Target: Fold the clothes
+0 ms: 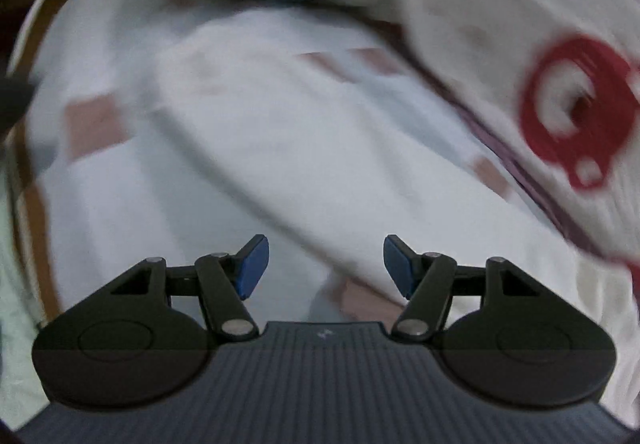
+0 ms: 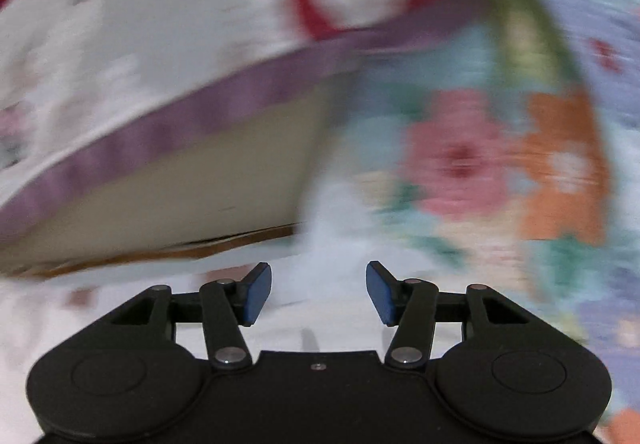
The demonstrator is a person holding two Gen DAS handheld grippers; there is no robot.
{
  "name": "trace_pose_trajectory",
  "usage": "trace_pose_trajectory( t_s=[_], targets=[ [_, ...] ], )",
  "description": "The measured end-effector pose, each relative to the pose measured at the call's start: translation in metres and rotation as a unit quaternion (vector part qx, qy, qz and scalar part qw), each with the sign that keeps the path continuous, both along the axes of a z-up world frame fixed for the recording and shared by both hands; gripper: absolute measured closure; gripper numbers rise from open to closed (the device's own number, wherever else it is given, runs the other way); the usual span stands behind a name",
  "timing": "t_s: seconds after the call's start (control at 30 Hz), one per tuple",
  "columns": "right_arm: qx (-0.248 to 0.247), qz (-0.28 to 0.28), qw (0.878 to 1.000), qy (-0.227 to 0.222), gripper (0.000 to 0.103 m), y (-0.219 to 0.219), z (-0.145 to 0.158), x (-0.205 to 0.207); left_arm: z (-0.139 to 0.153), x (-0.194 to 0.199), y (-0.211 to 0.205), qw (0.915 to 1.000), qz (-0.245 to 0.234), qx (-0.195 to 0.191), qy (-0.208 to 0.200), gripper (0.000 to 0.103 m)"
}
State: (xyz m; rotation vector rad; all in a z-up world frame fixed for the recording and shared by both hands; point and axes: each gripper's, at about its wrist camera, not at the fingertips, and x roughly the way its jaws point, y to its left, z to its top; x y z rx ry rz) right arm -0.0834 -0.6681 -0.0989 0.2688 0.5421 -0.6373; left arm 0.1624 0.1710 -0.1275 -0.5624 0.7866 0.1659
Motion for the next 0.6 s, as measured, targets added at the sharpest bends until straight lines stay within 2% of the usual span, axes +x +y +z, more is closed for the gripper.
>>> trace_pose_trajectory(
  t_s=[0.07, 0.1, 0.23, 0.33, 0.43, 0.5, 0.53, 0.57, 0.6],
  targets=[
    [0.023, 0.057, 0.998, -0.010, 0.045, 0.019, 0.002, 0.017, -0.012, -0.003, 0.033, 0.9984, 0.042, -0.039, -0.001, 0.040],
    [0.050, 0.091, 0.994, -0.018, 0.045, 0.029, -0.002, 0.023, -0.016, -0.004, 0.043, 0.9966, 0.059, -0.058, -0.009, 0.040],
    [0.158, 0.192, 0.968, -0.025, 0.045, 0.077, -0.022, 0.038, -0.036, 0.003, 0.064, 0.9849, 0.113, -0.129, -0.024, 0.040],
    [0.164, 0.232, 0.959, 0.019, 0.045, 0.105, -0.036, 0.049, -0.038, 0.017, 0.063, 0.9846, 0.116, -0.127, -0.035, 0.039],
    [0.159, 0.248, 0.954, 0.049, 0.045, 0.126, -0.043, 0.050, -0.036, 0.038, 0.051, 0.9906, 0.096, -0.086, -0.046, 0.039],
    [0.161, 0.250, 0.953, 0.065, 0.045, 0.130, -0.046, 0.050, -0.037, 0.047, 0.044, 0.9929, 0.081, -0.064, -0.059, 0.043],
    [0.164, 0.253, 0.951, 0.066, 0.045, 0.131, -0.045, 0.049, -0.040, 0.053, 0.042, 0.9936, 0.063, -0.067, -0.065, 0.074],
    [0.172, 0.257, 0.948, 0.067, 0.045, 0.133, -0.044, 0.046, -0.043, 0.060, 0.041, 0.9937, 0.033, -0.086, -0.064, 0.097],
    [0.180, 0.262, 0.945, 0.073, 0.045, 0.135, -0.041, 0.042, -0.043, 0.067, 0.041, 0.9933, 0.011, -0.100, -0.057, 0.097]
  ],
)
